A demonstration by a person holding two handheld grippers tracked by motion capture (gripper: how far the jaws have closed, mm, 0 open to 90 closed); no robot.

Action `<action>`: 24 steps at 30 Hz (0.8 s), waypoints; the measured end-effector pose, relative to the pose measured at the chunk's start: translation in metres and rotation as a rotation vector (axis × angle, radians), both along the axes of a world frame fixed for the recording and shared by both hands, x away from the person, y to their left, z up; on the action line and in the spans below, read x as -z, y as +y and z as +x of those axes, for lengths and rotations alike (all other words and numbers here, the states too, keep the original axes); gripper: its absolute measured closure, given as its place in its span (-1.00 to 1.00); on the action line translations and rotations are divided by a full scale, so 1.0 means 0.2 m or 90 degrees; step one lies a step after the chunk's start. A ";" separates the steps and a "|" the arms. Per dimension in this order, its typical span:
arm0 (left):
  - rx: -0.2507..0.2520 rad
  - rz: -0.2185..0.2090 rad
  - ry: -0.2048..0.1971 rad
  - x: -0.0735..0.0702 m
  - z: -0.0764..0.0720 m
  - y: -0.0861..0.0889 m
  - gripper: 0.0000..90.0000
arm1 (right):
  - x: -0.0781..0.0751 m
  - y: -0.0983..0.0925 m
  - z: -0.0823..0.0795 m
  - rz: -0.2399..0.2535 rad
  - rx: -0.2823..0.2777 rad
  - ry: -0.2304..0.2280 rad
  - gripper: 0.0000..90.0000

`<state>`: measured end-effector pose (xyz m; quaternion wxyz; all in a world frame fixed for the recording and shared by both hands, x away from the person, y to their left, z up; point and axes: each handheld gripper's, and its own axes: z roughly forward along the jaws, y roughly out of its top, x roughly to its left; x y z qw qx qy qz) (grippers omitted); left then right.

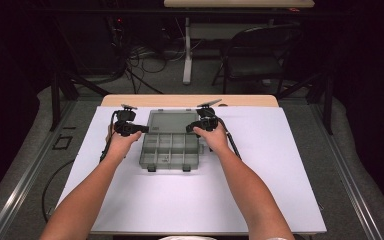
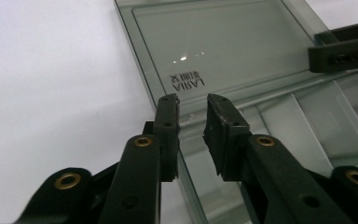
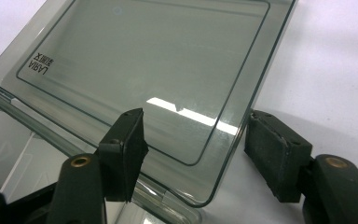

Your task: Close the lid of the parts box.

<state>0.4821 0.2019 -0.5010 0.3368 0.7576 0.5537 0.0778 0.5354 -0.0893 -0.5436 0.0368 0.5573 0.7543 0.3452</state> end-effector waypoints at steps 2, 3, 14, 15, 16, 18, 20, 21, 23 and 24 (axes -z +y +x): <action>0.002 0.004 0.004 0.00 -0.01 0.00 0.73 | 0.00 0.00 0.00 0.001 0.000 0.000 -0.17; 0.003 0.001 0.006 0.00 -0.02 0.00 0.75 | 0.00 0.00 0.00 0.000 0.000 0.000 -0.17; -0.004 0.009 0.018 0.04 -0.05 0.01 0.81 | 0.00 0.00 0.00 0.000 0.000 0.002 -0.17; -0.003 0.009 0.020 0.05 -0.05 0.02 0.82 | 0.00 0.00 0.00 0.004 0.001 -0.004 -0.17; -0.003 0.008 0.021 0.05 -0.05 0.02 0.85 | 0.00 0.00 0.00 0.004 0.000 -0.006 -0.17; -0.003 0.011 0.024 0.06 -0.05 0.02 0.88 | 0.00 0.00 0.00 -0.004 -0.001 0.004 -0.17; -0.004 0.006 0.028 0.07 -0.06 0.03 0.90 | 0.01 0.00 0.00 0.012 0.003 -0.006 -0.17; -0.008 0.002 0.027 0.07 -0.06 0.03 0.90 | 0.00 0.00 0.00 0.005 0.001 0.001 -0.17; -0.007 0.002 0.027 0.07 -0.06 0.03 0.91 | 0.01 0.00 0.00 0.008 0.002 0.001 -0.17; -0.005 0.004 0.028 0.07 -0.06 0.03 0.91 | 0.01 0.00 0.00 0.007 0.003 0.001 -0.17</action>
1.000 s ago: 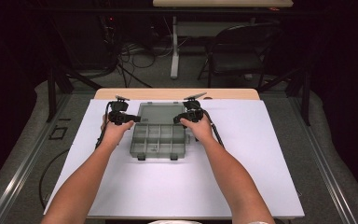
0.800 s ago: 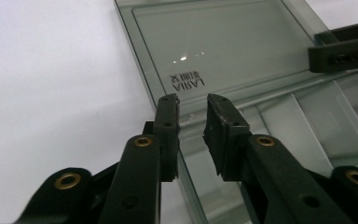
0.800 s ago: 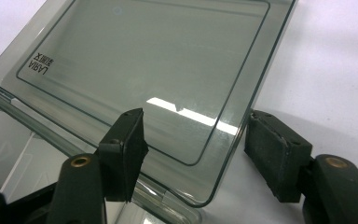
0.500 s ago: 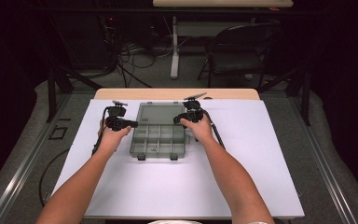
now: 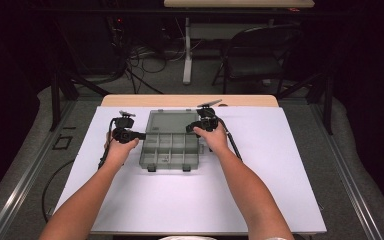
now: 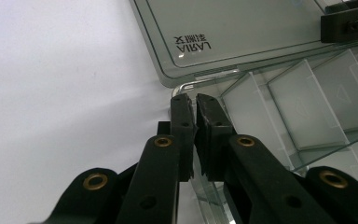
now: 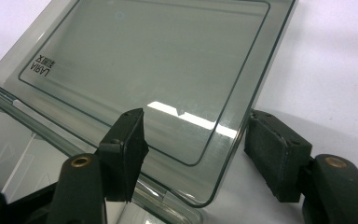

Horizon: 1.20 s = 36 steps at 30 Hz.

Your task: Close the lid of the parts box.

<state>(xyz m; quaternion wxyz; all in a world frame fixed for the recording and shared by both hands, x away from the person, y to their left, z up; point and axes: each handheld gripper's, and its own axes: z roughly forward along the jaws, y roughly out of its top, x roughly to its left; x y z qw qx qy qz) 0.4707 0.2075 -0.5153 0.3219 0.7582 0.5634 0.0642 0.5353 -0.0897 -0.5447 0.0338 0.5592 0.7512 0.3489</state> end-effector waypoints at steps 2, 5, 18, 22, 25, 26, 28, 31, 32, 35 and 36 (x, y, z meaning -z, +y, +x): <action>-0.001 0.002 -0.002 0.00 0.00 0.00 0.91 | 0.00 0.00 0.00 -0.003 0.000 0.000 -0.17; -0.004 0.000 -0.004 0.00 0.00 0.00 0.91 | 0.00 0.00 0.00 -0.008 -0.002 -0.001 -0.16; 0.000 0.007 -0.008 0.00 -0.01 -0.01 0.91 | -0.03 -0.01 -0.01 -0.002 0.007 -0.017 0.06; -0.003 0.002 -0.005 0.00 0.00 0.00 0.91 | -0.05 -0.03 -0.01 0.000 0.017 -0.035 0.26; -0.003 0.005 -0.007 0.00 -0.01 -0.01 0.91 | -0.06 -0.04 -0.02 -0.001 0.016 -0.045 0.35; -0.002 0.006 -0.007 0.00 -0.01 -0.01 0.91 | -0.07 -0.04 -0.03 -0.003 0.017 -0.049 0.38; -0.002 0.005 -0.006 0.00 -0.01 -0.01 0.91 | -0.08 -0.05 -0.03 -0.006 0.014 -0.059 0.45; -0.003 0.005 -0.007 0.00 -0.01 -0.01 0.92 | -0.09 -0.06 -0.04 -0.007 0.011 -0.077 0.56; -0.002 0.005 -0.007 0.00 -0.01 -0.01 0.91 | -0.10 -0.06 -0.05 -0.006 0.009 -0.083 0.59; -0.002 0.005 -0.008 0.00 -0.01 -0.01 0.92 | -0.11 -0.08 -0.05 -0.016 0.004 -0.096 0.75; -0.002 0.005 -0.008 0.00 -0.01 -0.01 0.91 | -0.11 -0.08 -0.05 -0.013 0.003 -0.096 0.77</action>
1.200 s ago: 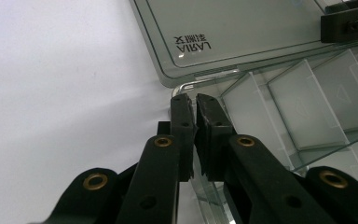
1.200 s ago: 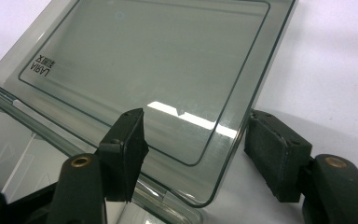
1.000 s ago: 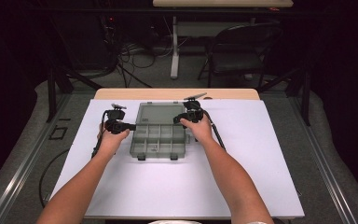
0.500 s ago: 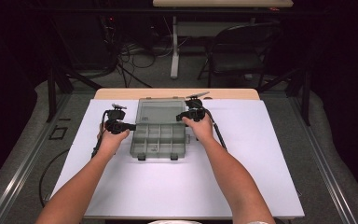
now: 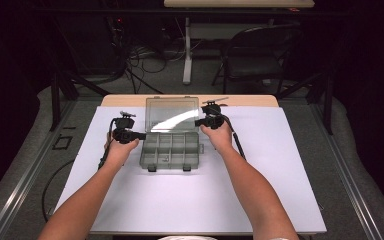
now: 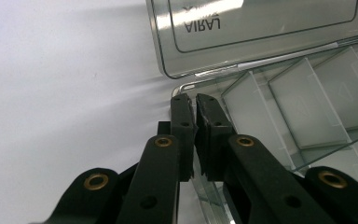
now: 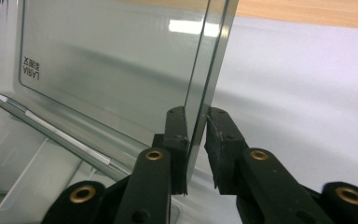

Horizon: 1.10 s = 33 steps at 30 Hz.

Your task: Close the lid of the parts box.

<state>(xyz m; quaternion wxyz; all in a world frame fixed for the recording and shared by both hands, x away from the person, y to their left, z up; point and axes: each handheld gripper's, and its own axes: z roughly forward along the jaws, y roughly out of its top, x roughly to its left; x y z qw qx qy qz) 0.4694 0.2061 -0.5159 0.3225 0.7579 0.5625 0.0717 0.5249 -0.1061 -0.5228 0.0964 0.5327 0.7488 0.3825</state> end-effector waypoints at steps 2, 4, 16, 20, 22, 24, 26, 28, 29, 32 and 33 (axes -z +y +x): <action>0.000 -0.001 -0.001 0.00 0.00 0.00 0.92 | 0.00 -0.01 -0.01 -0.005 -0.008 -0.012 0.80; 0.000 -0.003 -0.002 0.00 0.00 0.00 0.92 | 0.00 -0.01 -0.02 -0.008 -0.016 -0.023 0.80; -0.002 -0.009 -0.004 0.01 0.00 0.01 0.91 | 0.01 -0.02 -0.05 -0.016 -0.044 -0.082 0.80; -0.002 -0.009 -0.005 0.01 -0.01 0.01 0.91 | 0.01 -0.03 -0.07 -0.014 -0.053 -0.105 0.80; -0.003 -0.009 -0.005 0.01 -0.01 0.01 0.91 | 0.01 -0.03 -0.08 -0.019 -0.058 -0.114 0.80; -0.001 -0.009 -0.006 0.01 -0.01 0.01 0.91 | 0.01 -0.02 -0.09 -0.029 -0.065 -0.129 0.80; -0.002 -0.008 -0.008 0.01 -0.01 0.01 0.91 | 0.02 -0.03 -0.09 -0.028 -0.075 -0.141 0.80; -0.003 -0.007 -0.009 0.01 -0.01 0.01 0.91 | 0.02 -0.04 -0.10 -0.027 -0.087 -0.151 0.80; -0.003 -0.007 -0.009 0.01 -0.01 0.01 0.91 | 0.02 -0.04 -0.10 -0.030 -0.094 -0.157 0.80; -0.003 -0.008 -0.008 0.01 -0.01 0.01 0.91 | 0.01 -0.05 -0.12 -0.037 -0.112 -0.171 0.80; -0.003 -0.009 -0.008 0.01 -0.01 0.01 0.91 | 0.01 -0.05 -0.12 -0.043 -0.119 -0.178 0.80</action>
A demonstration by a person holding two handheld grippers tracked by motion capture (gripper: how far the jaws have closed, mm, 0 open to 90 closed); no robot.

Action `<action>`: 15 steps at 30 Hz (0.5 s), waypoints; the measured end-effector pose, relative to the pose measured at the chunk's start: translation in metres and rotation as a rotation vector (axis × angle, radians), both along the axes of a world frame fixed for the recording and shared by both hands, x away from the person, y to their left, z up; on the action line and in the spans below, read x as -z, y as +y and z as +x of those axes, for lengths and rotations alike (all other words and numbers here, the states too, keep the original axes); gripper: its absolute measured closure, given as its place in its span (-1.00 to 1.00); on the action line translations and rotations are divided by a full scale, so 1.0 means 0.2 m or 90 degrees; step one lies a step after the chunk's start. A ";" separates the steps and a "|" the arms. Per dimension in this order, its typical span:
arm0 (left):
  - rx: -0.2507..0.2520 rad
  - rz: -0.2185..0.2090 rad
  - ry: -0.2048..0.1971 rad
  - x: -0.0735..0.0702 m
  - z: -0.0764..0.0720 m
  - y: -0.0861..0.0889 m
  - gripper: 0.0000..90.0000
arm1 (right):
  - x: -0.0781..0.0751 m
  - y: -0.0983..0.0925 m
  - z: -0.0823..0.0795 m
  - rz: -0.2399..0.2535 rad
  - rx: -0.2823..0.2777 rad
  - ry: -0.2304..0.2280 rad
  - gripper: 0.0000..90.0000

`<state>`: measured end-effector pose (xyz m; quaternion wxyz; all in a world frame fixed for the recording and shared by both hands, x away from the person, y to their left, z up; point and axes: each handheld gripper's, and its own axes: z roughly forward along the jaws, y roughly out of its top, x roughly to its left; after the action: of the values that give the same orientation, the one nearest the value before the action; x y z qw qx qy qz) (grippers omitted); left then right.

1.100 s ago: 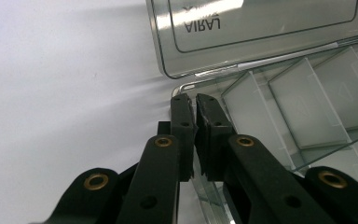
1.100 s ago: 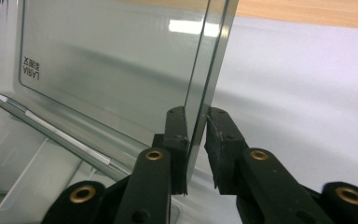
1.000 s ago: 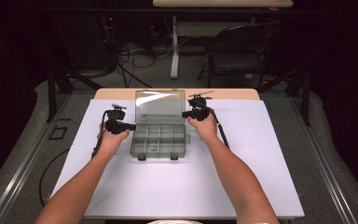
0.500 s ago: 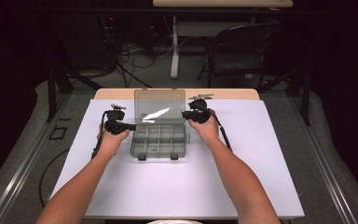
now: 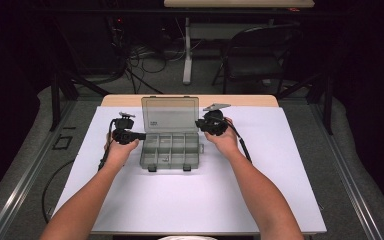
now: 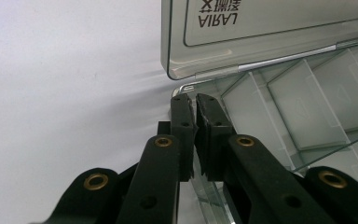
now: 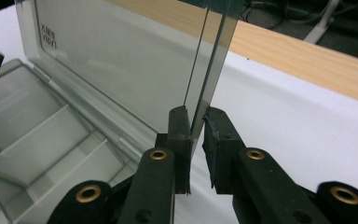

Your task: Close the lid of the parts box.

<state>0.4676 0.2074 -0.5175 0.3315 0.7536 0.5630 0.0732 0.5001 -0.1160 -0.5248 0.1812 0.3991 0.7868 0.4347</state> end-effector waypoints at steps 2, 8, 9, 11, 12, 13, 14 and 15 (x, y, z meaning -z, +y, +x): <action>-0.001 -0.001 0.000 0.00 0.00 0.00 0.91 | 0.00 0.00 -0.01 -0.011 -0.013 -0.016 0.80; -0.002 -0.003 -0.008 0.01 -0.01 0.00 0.91 | -0.02 0.00 -0.06 -0.052 -0.045 -0.057 0.80; -0.001 -0.004 -0.007 0.01 -0.01 0.00 0.91 | -0.02 0.00 -0.07 -0.062 -0.049 -0.066 0.80; -0.001 -0.006 -0.009 0.01 -0.01 0.00 0.91 | -0.02 0.00 -0.08 -0.070 -0.056 -0.076 0.81; -0.001 -0.008 -0.009 0.01 -0.01 0.01 0.91 | -0.02 0.00 -0.09 -0.068 -0.056 -0.078 0.82; 0.000 -0.009 -0.008 0.01 -0.01 0.01 0.91 | -0.02 0.00 -0.10 -0.070 -0.057 -0.079 0.82; 0.001 -0.010 -0.007 0.01 -0.01 0.01 0.91 | -0.02 0.00 -0.10 -0.071 -0.059 -0.081 0.82; 0.000 -0.010 -0.008 0.01 -0.01 0.01 0.91 | -0.02 0.00 -0.10 -0.070 -0.062 -0.081 0.83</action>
<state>0.4658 0.2093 -0.5192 0.3409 0.7505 0.5614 0.0731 0.4799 -0.1167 -0.5213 0.2316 0.3214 0.8147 0.4235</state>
